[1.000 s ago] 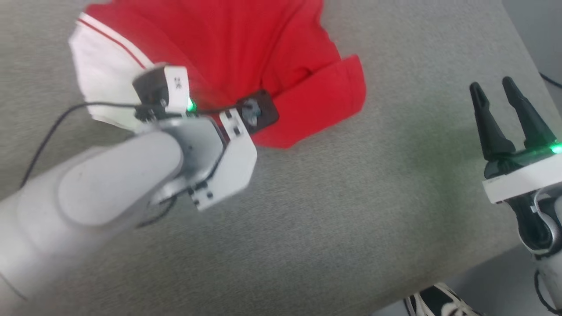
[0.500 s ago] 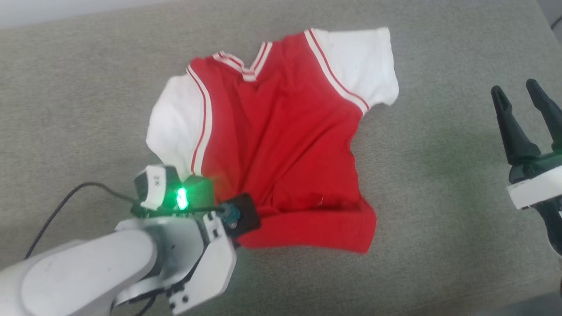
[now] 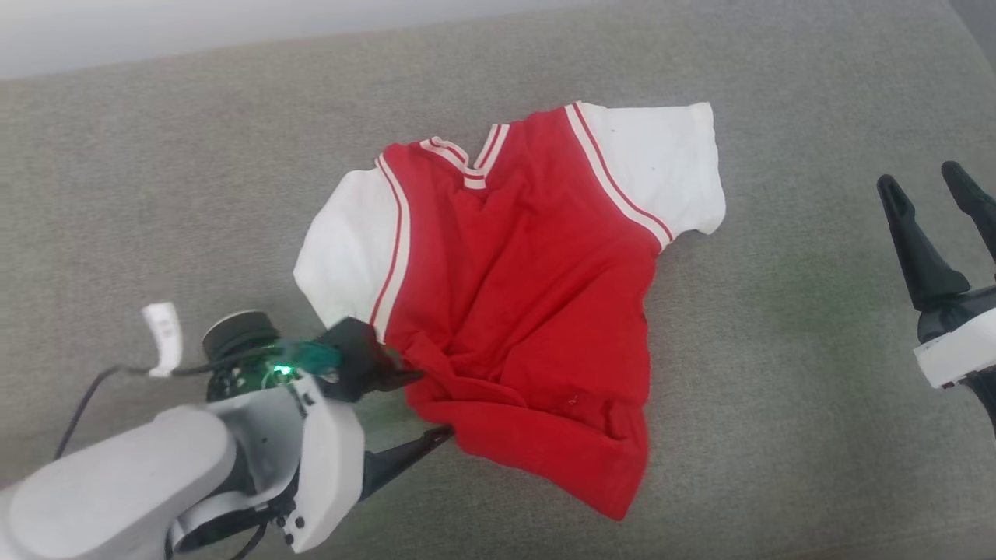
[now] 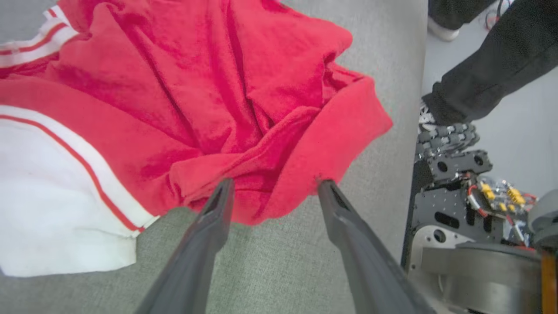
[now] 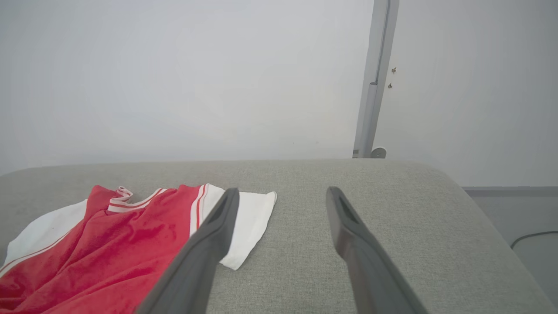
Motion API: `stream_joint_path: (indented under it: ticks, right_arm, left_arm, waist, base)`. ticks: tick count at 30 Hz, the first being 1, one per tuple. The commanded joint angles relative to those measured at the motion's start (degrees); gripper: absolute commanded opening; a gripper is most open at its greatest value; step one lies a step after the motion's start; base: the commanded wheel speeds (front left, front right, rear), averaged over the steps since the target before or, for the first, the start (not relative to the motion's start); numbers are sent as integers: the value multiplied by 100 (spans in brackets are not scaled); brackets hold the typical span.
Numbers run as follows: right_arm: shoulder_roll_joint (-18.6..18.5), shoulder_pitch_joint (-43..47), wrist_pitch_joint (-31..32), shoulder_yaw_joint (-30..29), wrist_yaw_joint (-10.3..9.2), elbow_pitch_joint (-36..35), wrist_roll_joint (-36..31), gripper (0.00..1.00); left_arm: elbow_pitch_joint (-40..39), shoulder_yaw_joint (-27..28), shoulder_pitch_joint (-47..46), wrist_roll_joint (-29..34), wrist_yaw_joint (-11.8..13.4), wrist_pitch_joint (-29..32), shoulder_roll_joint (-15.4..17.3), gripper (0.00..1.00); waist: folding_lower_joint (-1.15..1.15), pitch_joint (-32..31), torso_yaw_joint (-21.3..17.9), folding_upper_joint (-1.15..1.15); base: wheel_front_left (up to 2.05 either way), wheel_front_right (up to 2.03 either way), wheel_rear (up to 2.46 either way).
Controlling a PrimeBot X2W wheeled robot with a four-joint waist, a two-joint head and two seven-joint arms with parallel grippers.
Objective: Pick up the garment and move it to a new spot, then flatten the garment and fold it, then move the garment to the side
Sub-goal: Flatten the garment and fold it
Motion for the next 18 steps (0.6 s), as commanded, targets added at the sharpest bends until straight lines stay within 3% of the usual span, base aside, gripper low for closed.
stream_joint_path:
  ticks: [1, 5, 10, 14, 18]
  right_arm:
    - [-30, 17, 104, 43, -7, -51, -47, 100]
    - [-178, -76, 322, 128, -8, -27, -62, 100]
    - [-634, -321, 741, 429, -8, 122, -26, 100]
    - [-1146, -585, 1092, 793, -8, 353, 109, 100]
    - [-1695, -931, 1500, 1276, -9, 559, 392, 100]
  left_arm:
    - [83, 90, 221, -140, 27, -296, 17, 100]
    - [171, 238, 530, -246, 200, -865, -3, 100]
    - [426, 630, 1132, -470, 825, -2066, -226, 100]
    - [753, 958, 1583, -550, 1253, -2806, -630, 100]
    - [1015, 1707, 2027, -325, 1499, -2956, -1252, 100]
  waist:
    - [0, -55, 80, 0]
    - [0, -95, 232, 0]
    - [0, -66, 613, 0]
    - [0, 63, 1025, 0]
    - [0, 217, 1454, 0]
  base:
    - [0, 0, 0]
    - [0, 0, 0]
    - [0, 0, 0]
    - [0, 0, 0]
    - [0, 0, 0]
